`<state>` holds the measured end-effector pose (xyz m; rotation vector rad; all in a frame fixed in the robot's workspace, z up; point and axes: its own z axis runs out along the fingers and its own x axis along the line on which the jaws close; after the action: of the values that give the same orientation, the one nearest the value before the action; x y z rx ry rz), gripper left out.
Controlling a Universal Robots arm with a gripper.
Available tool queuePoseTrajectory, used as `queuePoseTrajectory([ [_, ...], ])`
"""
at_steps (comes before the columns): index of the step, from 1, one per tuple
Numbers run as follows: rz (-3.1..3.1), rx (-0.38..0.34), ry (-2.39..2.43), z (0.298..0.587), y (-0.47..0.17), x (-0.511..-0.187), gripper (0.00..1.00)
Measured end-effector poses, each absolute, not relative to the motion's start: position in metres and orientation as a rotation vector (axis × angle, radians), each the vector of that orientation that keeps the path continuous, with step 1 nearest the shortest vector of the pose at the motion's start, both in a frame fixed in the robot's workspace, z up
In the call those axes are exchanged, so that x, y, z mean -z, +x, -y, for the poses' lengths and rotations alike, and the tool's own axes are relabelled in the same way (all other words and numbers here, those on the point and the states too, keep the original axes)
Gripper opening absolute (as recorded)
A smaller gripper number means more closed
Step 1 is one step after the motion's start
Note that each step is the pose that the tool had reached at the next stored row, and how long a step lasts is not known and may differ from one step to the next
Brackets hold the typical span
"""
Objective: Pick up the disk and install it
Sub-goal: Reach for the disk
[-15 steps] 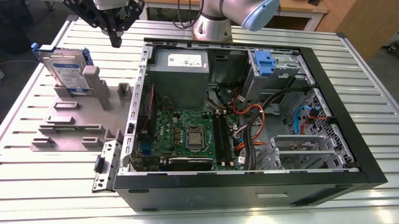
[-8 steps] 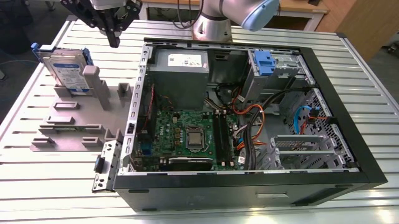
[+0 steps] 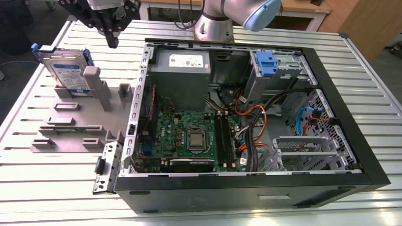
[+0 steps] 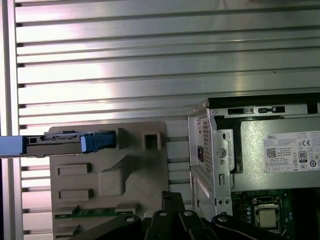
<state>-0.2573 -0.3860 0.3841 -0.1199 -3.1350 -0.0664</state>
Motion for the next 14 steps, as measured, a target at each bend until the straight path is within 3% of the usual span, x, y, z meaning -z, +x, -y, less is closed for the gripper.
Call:
queuePoseTrajectory([
  [14,3.135,0.066,-0.120,0.384,-0.268,-0.384,0.11],
])
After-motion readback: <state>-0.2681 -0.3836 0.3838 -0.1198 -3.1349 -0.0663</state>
